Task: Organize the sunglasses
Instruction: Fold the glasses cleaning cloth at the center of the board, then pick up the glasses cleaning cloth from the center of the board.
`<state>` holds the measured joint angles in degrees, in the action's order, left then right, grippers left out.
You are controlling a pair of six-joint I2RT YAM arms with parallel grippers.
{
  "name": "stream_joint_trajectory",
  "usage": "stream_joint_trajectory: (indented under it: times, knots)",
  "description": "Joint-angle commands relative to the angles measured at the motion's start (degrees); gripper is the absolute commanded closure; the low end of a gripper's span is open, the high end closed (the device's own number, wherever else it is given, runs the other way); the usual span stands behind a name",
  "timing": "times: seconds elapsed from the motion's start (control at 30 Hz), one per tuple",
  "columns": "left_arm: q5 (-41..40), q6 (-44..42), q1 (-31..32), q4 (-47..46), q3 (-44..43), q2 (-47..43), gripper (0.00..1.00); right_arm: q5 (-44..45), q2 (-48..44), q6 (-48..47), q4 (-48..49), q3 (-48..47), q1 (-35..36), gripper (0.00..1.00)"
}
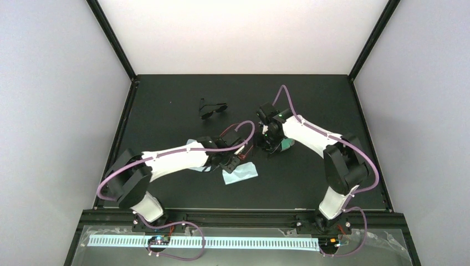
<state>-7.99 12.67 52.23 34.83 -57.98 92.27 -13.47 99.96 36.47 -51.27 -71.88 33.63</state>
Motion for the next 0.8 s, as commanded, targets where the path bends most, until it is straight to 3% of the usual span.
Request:
stream_joint_trajectory:
  times: [0.0, 0.27, 0.37, 0.47, 0.53, 0.57, 0.77]
  knots:
    - [-0.18, 1.52, -0.37, 2.51, 0.41, -6.58, 0.68, -1.09, -1.99, 1.34, 3.08, 2.21, -0.03, 0.39]
    - [2.87, 4.48, -0.29, 2.29, 6.45, -17.34, 0.59, -3.37, -5.01, 3.53, 7.14, 6.38, -0.03, 0.39]
    - [0.47, 5.28, -0.36, 0.26, 9.1, -20.82, 0.56, -3.91, -7.05, 5.44, 10.0, 9.42, -0.05, 0.39]
    - [-0.38, 5.07, -0.36, -1.31, 10.95, -22.8, 0.46, -4.61, -8.53, 7.7, 12.23, 12.19, -0.03, 0.4]
    - [-0.42, 4.95, -0.29, -2.82, 11.64, -23.23, 0.28, -5.83, -9.37, 9.77, 14.45, 14.25, -0.05, 0.4]
    - [-0.66, 5.07, -0.36, -3.56, 11.6, -22.42, 0.24, -6.5, -9.63, 11.38, 15.7, 15.56, -0.04, 0.4]
    - [1.31, 0.3, 1.06, -13.12, 11.79, -20.29, 0.35, -8.9, -8.6, 15.5, 18.21, 19.58, -0.03, 0.42]
